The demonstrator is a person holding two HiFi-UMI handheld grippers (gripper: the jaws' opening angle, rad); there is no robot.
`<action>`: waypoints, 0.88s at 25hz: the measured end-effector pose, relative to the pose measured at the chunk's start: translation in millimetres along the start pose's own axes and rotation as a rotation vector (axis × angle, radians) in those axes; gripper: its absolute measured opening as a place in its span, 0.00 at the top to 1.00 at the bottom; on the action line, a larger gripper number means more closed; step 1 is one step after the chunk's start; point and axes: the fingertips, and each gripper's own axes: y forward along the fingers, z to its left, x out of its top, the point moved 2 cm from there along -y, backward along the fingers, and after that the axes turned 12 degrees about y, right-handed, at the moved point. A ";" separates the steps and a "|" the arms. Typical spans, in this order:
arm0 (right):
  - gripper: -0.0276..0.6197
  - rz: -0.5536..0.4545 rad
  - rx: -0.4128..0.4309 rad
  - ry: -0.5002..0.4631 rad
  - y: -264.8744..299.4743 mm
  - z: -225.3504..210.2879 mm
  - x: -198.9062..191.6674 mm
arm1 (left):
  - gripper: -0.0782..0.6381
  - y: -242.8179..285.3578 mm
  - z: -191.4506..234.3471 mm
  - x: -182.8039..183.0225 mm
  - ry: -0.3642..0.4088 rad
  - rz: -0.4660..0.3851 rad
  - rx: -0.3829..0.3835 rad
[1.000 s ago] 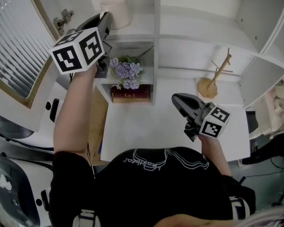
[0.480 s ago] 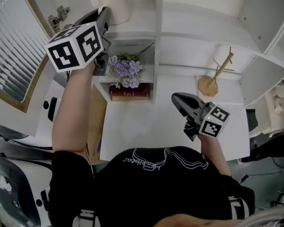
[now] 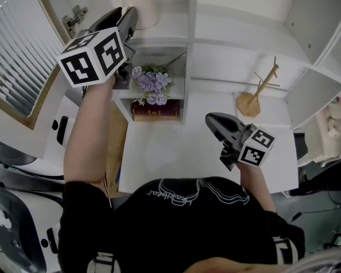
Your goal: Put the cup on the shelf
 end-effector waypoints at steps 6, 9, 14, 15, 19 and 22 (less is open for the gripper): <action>0.95 -0.007 0.000 -0.025 -10.0 15.7 1.4 | 0.67 -25.6 -19.6 13.7 -0.010 -0.057 -0.053; 0.95 -0.011 0.002 -0.039 -15.8 24.5 0.8 | 0.67 -49.4 -35.1 14.6 -0.032 -0.085 -0.111; 0.95 -0.019 0.026 -0.066 -23.4 46.7 1.3 | 0.67 -99.7 -64.2 -1.1 -0.047 -0.098 -0.150; 0.95 -0.018 0.032 -0.074 -23.8 51.5 1.3 | 0.67 -109.6 -71.4 -5.9 -0.054 -0.098 -0.164; 0.95 -0.006 0.046 -0.102 -24.4 67.8 -3.5 | 0.67 -142.9 -106.0 -34.8 -0.063 -0.066 -0.293; 0.95 -0.002 0.055 -0.113 -26.6 76.5 -7.1 | 0.67 -161.1 -132.7 -61.5 -0.104 -0.027 -0.396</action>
